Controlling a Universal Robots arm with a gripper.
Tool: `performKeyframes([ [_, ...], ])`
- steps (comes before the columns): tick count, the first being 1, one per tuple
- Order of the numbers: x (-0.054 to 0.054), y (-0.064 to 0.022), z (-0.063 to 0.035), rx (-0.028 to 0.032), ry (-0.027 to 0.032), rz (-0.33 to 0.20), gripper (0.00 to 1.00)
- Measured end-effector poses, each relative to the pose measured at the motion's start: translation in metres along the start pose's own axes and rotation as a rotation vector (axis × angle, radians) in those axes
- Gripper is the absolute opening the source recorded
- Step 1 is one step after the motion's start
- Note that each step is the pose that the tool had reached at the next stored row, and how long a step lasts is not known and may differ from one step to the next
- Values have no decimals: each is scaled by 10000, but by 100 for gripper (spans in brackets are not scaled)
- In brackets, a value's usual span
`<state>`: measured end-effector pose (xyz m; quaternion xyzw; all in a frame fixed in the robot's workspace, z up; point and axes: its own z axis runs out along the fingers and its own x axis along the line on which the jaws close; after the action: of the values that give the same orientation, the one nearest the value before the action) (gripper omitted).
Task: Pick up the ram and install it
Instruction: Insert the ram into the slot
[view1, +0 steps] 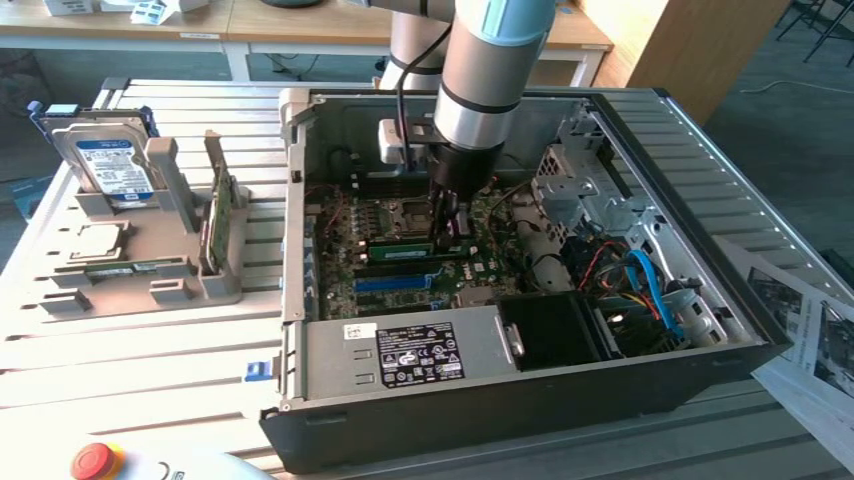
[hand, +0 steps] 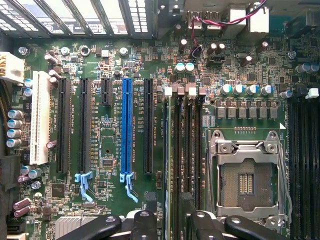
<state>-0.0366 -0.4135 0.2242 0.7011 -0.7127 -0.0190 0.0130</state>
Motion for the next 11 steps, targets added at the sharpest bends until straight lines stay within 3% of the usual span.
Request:
performKeyframes([
  [11,0,0,0,0,0,0,32],
])
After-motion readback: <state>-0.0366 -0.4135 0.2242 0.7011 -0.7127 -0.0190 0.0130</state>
